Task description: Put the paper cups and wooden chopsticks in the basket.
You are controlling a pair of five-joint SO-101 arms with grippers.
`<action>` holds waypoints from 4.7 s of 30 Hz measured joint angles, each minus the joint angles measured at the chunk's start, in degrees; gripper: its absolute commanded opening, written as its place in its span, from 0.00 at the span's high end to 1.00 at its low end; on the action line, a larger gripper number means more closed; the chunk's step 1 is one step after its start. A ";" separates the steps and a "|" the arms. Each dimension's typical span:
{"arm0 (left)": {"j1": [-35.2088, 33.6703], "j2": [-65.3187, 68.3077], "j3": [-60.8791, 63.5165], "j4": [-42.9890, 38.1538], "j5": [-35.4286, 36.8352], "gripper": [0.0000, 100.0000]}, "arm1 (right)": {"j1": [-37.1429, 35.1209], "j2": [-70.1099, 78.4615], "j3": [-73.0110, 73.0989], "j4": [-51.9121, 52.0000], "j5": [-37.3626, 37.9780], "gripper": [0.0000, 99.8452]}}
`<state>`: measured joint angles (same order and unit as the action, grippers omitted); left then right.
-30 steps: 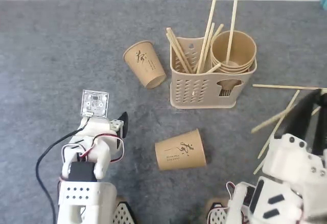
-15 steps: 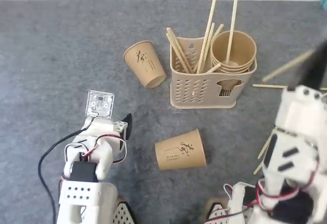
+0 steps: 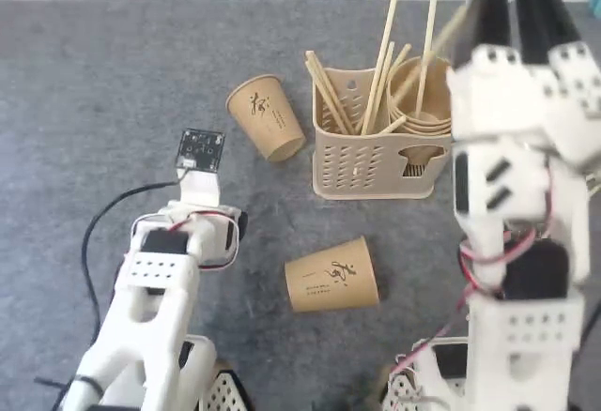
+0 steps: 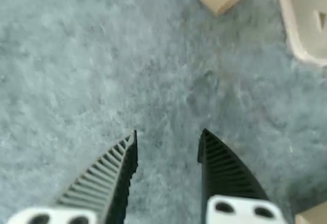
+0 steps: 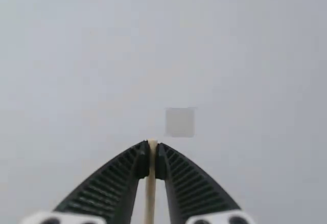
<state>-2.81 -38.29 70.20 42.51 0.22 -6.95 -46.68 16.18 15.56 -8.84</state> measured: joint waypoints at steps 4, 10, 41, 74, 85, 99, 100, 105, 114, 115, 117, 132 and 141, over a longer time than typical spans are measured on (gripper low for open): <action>0.00 1.23 -0.79 0.00 0.00 0.82 | -2.11 9.14 -6.33 0.00 -1.14 0.99; 0.00 1.41 -0.79 0.00 0.00 0.82 | -3.52 21.45 -9.67 0.00 -2.29 0.99; 0.00 1.58 -0.79 0.26 0.00 0.81 | 25.67 -30.77 29.19 55.82 1.67 0.82; -14.68 2.11 -4.92 -1.58 1.58 0.82 | -29.80 -17.76 47.82 57.67 4.31 0.82; -15.21 2.11 -4.92 -3.34 2.37 0.82 | -40.09 -17.76 50.02 51.96 3.52 0.82; -29.45 3.96 -6.95 -5.98 14.59 0.82 | -50.37 -17.76 56.18 26.29 -3.16 0.97; -29.54 5.36 -8.00 -5.98 14.77 0.82 | -50.37 -17.76 56.18 24.62 -3.08 0.97; -32.44 17.32 -16.62 -4.66 15.30 0.82 | -50.37 -11.78 56.18 19.43 -2.55 0.97; -34.90 41.05 -37.19 7.56 17.67 0.82 | -57.67 8.09 50.81 19.52 -2.11 0.97; -34.81 41.05 -37.63 7.82 17.67 0.82 | -59.08 8.97 50.37 20.40 -2.11 0.97; -34.99 41.14 -38.24 8.00 17.67 0.82 | -61.19 9.41 49.41 22.07 -2.11 0.97; -41.76 41.23 -38.42 4.57 25.23 0.82 | -56.44 9.93 44.57 12.66 -2.11 0.85; -46.86 41.23 -38.42 0.88 34.55 0.82 | -56.53 9.93 44.48 12.84 -1.93 0.85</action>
<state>-49.67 2.95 31.78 43.38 34.77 -63.47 -36.75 60.66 28.40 -10.77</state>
